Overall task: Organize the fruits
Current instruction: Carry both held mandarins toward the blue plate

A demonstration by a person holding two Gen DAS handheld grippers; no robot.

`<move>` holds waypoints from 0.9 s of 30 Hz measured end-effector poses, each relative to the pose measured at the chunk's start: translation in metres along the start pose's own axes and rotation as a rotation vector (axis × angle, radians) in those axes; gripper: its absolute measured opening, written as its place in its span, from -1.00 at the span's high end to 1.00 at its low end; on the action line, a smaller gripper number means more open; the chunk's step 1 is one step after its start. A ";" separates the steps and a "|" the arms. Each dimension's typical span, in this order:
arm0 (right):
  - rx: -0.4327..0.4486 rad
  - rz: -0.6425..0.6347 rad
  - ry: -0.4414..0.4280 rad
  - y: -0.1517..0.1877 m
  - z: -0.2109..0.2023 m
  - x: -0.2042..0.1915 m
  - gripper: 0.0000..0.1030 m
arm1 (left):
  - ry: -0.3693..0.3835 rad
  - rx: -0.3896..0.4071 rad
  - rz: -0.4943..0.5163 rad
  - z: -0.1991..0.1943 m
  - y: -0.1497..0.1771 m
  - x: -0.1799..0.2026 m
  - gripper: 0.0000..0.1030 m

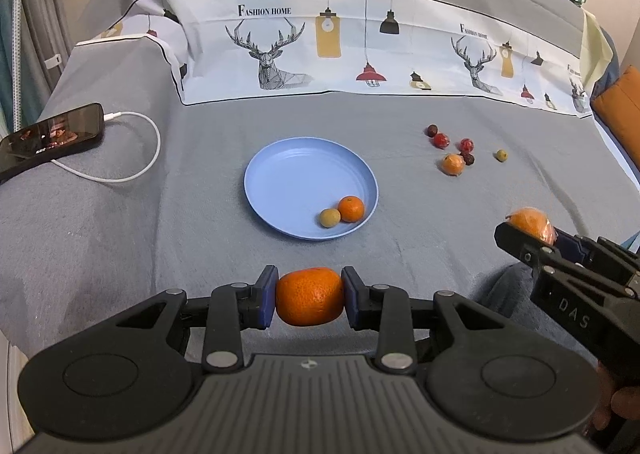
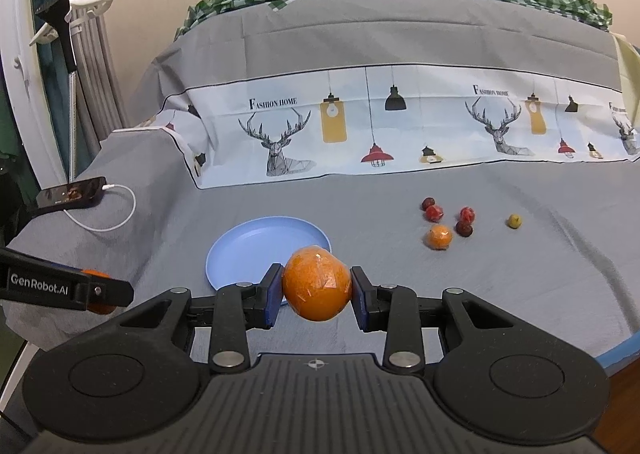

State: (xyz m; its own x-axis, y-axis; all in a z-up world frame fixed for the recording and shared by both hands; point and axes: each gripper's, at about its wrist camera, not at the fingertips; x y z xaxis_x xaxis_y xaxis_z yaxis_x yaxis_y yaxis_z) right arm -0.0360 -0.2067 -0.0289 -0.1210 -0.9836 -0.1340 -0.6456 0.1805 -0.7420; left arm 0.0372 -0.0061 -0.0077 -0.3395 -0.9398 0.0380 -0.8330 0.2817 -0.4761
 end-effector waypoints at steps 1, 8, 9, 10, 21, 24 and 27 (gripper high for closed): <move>-0.005 -0.002 -0.002 -0.001 0.002 0.000 0.29 | 0.000 -0.002 -0.001 0.001 -0.002 -0.001 0.27; -0.033 -0.003 -0.007 -0.003 0.014 0.002 0.29 | -0.002 -0.017 0.000 0.013 -0.014 -0.003 0.27; -0.038 -0.003 -0.008 -0.003 0.016 0.002 0.29 | -0.003 -0.020 -0.001 0.015 -0.016 -0.003 0.27; -0.044 -0.001 -0.009 -0.003 0.018 0.003 0.29 | -0.004 -0.022 -0.002 0.017 -0.018 -0.004 0.27; -0.076 -0.028 -0.019 -0.013 0.048 0.002 0.29 | -0.019 -0.017 -0.026 0.041 -0.046 -0.006 0.27; -0.092 -0.048 -0.030 -0.016 0.064 -0.003 0.29 | -0.020 -0.032 -0.027 0.054 -0.057 -0.007 0.27; -0.104 -0.067 -0.038 -0.021 0.081 -0.007 0.29 | -0.025 -0.045 -0.020 0.071 -0.068 -0.008 0.27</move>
Point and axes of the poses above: each gripper's, at about its wrist camera, not at the fingertips, and z roughly the way its jaws point, x to its right, y to its underside, and after that the axes turned 9 degrees about -x, right-handed
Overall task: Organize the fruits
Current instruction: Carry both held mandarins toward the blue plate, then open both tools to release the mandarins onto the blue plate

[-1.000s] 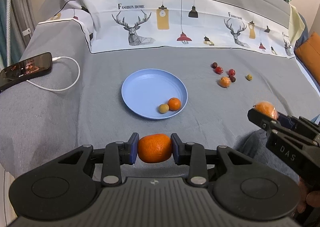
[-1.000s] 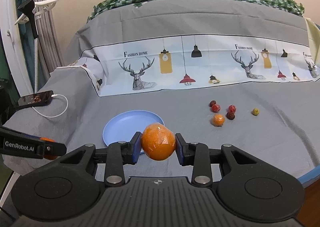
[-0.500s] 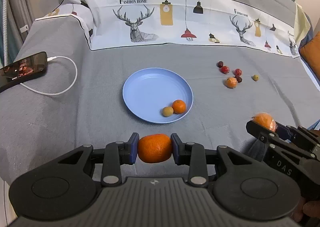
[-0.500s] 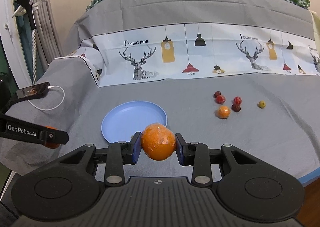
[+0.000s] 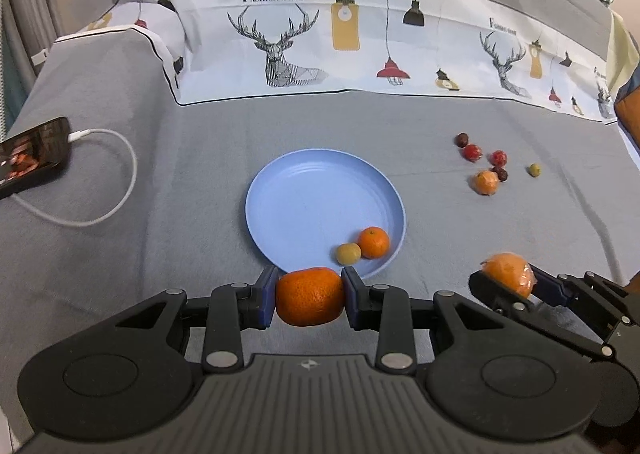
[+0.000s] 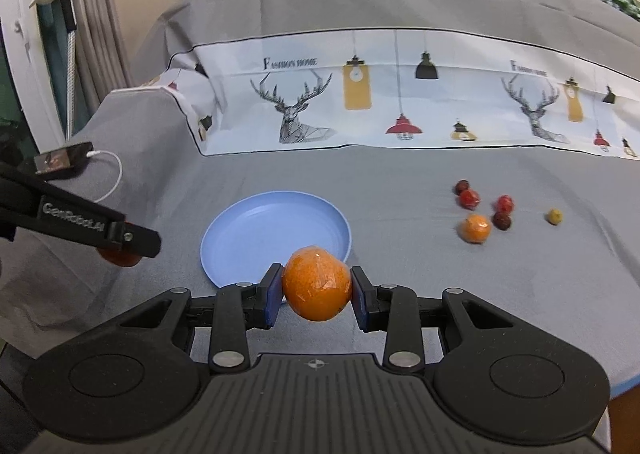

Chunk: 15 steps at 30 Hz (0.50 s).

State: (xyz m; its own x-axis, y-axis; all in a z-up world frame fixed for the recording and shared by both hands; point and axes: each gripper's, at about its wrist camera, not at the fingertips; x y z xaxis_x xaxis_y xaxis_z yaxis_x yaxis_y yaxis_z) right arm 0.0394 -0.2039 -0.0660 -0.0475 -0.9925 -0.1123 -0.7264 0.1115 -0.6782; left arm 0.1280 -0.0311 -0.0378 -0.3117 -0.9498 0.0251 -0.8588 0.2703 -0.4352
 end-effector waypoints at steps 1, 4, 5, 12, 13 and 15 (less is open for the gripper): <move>-0.004 -0.008 -0.002 -0.003 0.008 -0.001 0.29 | -0.001 -0.003 0.001 0.006 -0.004 -0.001 0.27; -0.013 -0.028 -0.006 -0.012 0.028 -0.004 0.29 | -0.010 -0.011 0.001 0.025 -0.019 -0.004 0.27; -0.019 -0.036 -0.006 -0.016 0.037 -0.004 0.29 | -0.017 -0.017 0.001 0.034 -0.025 -0.005 0.27; -0.070 -0.108 0.021 -0.036 0.103 0.000 0.29 | -0.038 -0.081 -0.010 0.096 -0.055 -0.018 0.27; -0.080 -0.116 0.025 -0.037 0.112 0.001 0.29 | -0.041 -0.089 -0.009 0.104 -0.058 -0.019 0.27; -0.097 -0.134 0.031 -0.039 0.128 0.001 0.29 | -0.046 -0.105 -0.004 0.120 -0.063 -0.021 0.27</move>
Point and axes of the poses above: each gripper's, at about its wrist camera, not at the fingertips, and z roughly the way its jaws point, x to its right, y to its underside, and after that the axes turned 9 degrees about -x, right-handed
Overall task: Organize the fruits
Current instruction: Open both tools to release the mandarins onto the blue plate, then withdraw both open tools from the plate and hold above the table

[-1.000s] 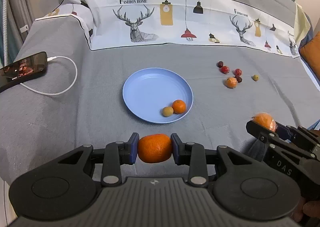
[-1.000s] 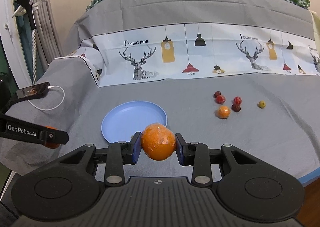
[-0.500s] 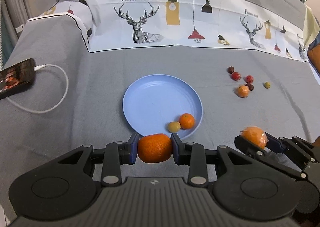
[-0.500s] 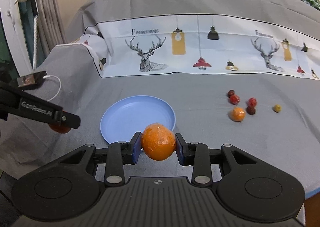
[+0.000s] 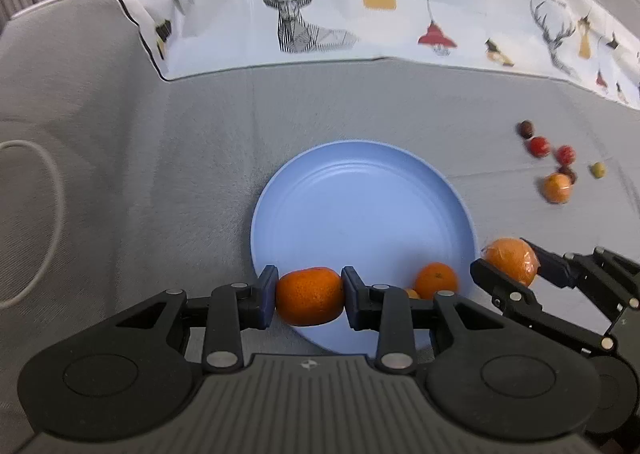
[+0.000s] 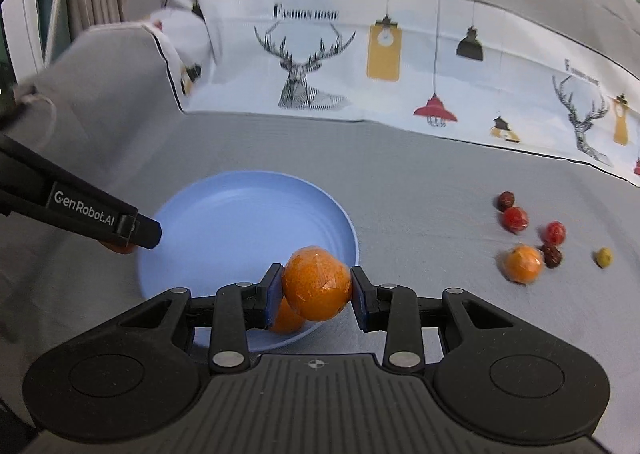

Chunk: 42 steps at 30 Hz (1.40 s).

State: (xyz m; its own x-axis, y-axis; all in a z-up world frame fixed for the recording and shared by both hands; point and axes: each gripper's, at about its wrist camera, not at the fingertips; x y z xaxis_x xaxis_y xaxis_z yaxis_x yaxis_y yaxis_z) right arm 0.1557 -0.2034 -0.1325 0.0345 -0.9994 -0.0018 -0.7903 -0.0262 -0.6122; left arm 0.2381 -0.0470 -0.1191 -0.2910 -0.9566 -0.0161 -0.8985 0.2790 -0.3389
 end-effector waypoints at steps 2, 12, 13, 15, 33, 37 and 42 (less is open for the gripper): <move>-0.014 -0.013 0.001 -0.004 0.014 0.001 0.29 | -0.009 -0.003 0.008 0.012 -0.006 -0.001 0.26; -0.022 -0.031 -0.016 -0.011 0.009 0.002 -0.60 | -0.067 0.118 -0.005 -0.023 0.005 -0.009 -0.99; -0.028 -0.024 -0.024 -0.006 -0.003 0.002 -0.68 | -0.068 0.101 -0.010 -0.029 0.012 -0.010 -0.99; -0.046 -0.007 -0.047 0.007 -0.026 0.001 -0.75 | -0.064 0.050 -0.020 -0.042 0.034 -0.011 -0.99; 0.165 0.018 0.009 0.089 -0.208 -0.022 -0.98 | -0.066 0.112 -0.003 -0.154 0.167 0.019 -0.99; 0.191 0.011 0.019 0.099 -0.225 -0.028 -0.99 | -0.051 0.148 -0.007 -0.171 0.184 0.020 -0.99; 0.232 -0.002 0.024 0.105 -0.238 -0.035 -0.99 | -0.067 0.214 -0.008 -0.190 0.191 0.020 -0.99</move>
Point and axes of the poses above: each gripper's, at about its wrist camera, not at the fingertips, and z roughly the way its jaws point, x to its right, y to its underside, and after that the axes turned 9 degrees about -x, right-handed
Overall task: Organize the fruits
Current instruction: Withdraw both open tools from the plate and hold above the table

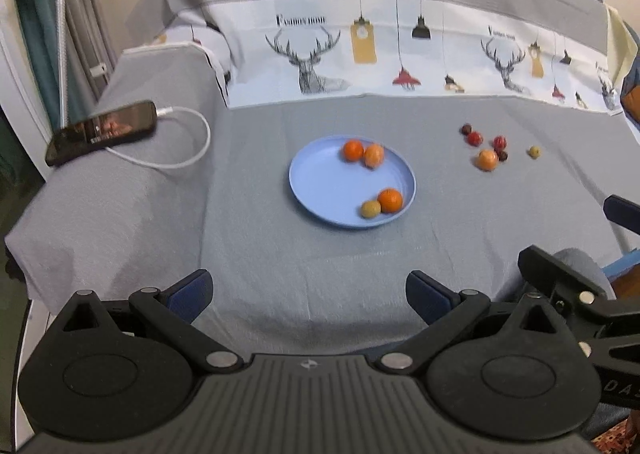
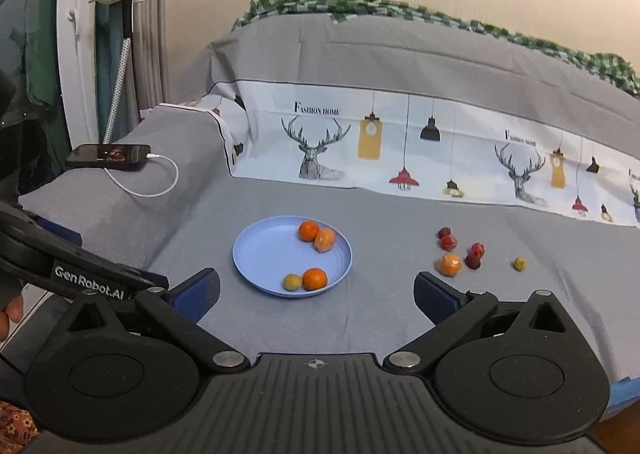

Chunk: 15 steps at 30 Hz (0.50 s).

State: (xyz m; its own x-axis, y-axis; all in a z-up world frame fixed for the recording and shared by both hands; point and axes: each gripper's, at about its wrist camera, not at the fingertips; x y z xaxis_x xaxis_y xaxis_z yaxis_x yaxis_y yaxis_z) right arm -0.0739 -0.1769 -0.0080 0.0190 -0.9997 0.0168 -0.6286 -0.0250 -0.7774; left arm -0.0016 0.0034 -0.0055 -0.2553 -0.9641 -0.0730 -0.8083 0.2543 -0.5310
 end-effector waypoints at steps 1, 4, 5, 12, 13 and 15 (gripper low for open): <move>0.006 -0.004 0.004 -0.001 -0.002 -0.001 -0.99 | 0.000 0.010 0.001 -0.003 0.000 0.000 -0.99; 0.032 -0.014 0.014 -0.002 -0.010 -0.002 -0.99 | -0.002 0.037 0.007 -0.010 0.000 0.001 -0.99; 0.037 -0.014 0.017 -0.002 -0.011 -0.003 -0.99 | -0.002 0.039 0.009 -0.011 0.000 0.002 -0.99; 0.051 -0.018 0.030 0.000 -0.020 -0.005 -0.99 | 0.010 0.065 0.009 -0.019 0.005 0.001 -0.99; 0.054 -0.021 0.031 0.000 -0.021 -0.006 -0.99 | 0.009 0.069 0.008 -0.020 0.005 0.000 -0.99; 0.059 -0.026 0.035 0.000 -0.022 -0.009 -0.99 | 0.009 0.074 0.005 -0.021 0.005 -0.001 -0.99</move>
State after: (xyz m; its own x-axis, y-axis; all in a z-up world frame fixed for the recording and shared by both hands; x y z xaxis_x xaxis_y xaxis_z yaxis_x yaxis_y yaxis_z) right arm -0.0911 -0.1679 0.0058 0.0071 -0.9983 0.0583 -0.5811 -0.0516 -0.8122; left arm -0.0165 0.0070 0.0096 -0.2645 -0.9619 -0.0688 -0.7658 0.2529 -0.5913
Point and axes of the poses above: each gripper's, at about its wrist camera, not at the fingertips, and z roughly the way its jaws point, x to its right, y to its underside, and after that the axes turned 9 degrees about -x, right-handed
